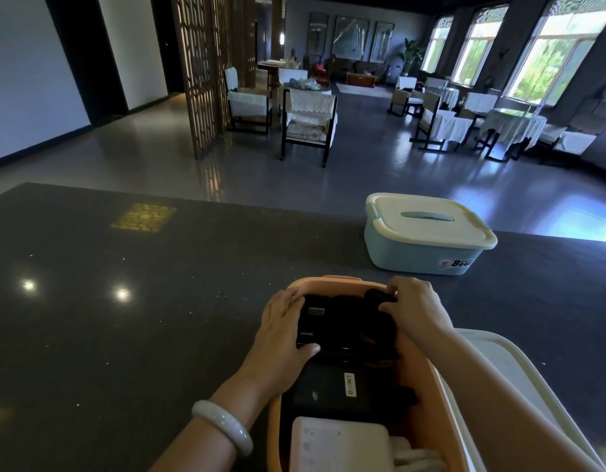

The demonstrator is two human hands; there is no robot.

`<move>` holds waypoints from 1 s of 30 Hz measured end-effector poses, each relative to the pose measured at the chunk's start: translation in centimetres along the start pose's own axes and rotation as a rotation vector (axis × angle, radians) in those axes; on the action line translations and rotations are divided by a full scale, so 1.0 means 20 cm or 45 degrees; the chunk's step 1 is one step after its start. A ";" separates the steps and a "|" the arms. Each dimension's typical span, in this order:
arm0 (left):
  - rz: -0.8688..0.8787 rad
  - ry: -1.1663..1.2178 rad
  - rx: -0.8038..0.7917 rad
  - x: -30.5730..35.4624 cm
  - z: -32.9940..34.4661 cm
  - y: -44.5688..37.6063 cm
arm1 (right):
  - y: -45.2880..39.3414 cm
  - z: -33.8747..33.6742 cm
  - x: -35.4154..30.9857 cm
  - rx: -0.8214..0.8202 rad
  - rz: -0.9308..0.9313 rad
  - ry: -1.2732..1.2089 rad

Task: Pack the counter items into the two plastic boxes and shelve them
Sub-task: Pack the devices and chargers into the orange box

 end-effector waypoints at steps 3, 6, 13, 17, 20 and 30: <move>0.034 0.013 0.030 0.00 0.00 0.00 | 0.00 0.03 0.00 0.023 0.001 0.051; 0.065 -0.042 0.099 0.00 0.00 -0.01 | 0.01 0.06 0.02 0.030 0.008 0.164; 0.080 -0.048 0.137 0.00 0.00 -0.02 | 0.03 0.10 0.08 0.010 0.011 0.218; 0.074 -0.064 0.127 -0.01 0.00 -0.01 | 0.02 0.10 0.09 -0.022 0.003 0.145; 0.075 -0.070 0.124 -0.01 0.00 -0.01 | 0.01 0.11 0.11 -0.013 -0.016 0.092; 0.101 -0.045 0.142 0.00 0.00 -0.01 | 0.03 0.11 0.12 0.076 -0.087 0.073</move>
Point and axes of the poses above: each hand's wrist, its own y-axis away from the middle knuckle, its own z-axis out of the palm, x = y × z, the point moved 2 cm from there along -y, towards the middle knuckle, and after that the axes turned 6 degrees about -z, right-handed, at the moved point
